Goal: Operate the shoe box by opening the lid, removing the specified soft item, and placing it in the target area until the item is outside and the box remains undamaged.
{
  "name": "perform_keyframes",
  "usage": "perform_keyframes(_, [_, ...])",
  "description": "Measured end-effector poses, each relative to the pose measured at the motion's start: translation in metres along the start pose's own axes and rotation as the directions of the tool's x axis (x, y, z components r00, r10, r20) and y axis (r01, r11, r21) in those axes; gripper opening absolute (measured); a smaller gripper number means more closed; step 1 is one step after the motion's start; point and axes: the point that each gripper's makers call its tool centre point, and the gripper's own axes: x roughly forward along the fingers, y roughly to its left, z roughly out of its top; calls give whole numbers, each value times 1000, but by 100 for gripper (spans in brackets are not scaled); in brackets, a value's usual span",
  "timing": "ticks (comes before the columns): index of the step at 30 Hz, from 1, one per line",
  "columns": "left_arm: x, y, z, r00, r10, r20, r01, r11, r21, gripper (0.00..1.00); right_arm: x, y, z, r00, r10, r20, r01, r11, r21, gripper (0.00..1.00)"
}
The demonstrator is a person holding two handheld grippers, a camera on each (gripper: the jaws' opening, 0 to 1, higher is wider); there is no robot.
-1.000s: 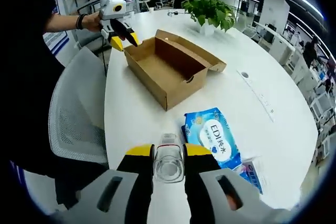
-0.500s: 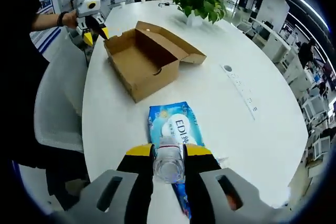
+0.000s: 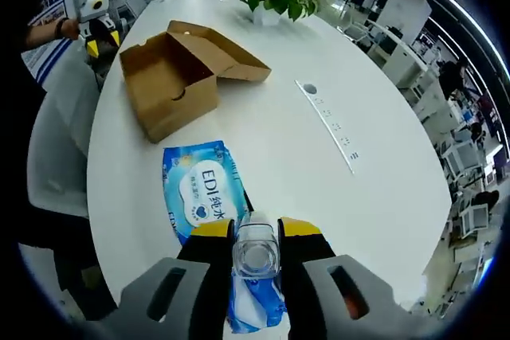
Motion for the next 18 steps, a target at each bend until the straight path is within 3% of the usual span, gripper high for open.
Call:
perform_keyframes(10, [-13, 12, 1, 999, 47, 1, -47, 999, -22, 31, 25, -15, -11, 997, 9, -73, -11, 999, -32, 19])
perform_keyframes(18, [-14, 13, -2, 998, 58, -17, -58, 998, -18, 31, 46, -13, -22, 986, 25, -164, -48, 989, -137, 19])
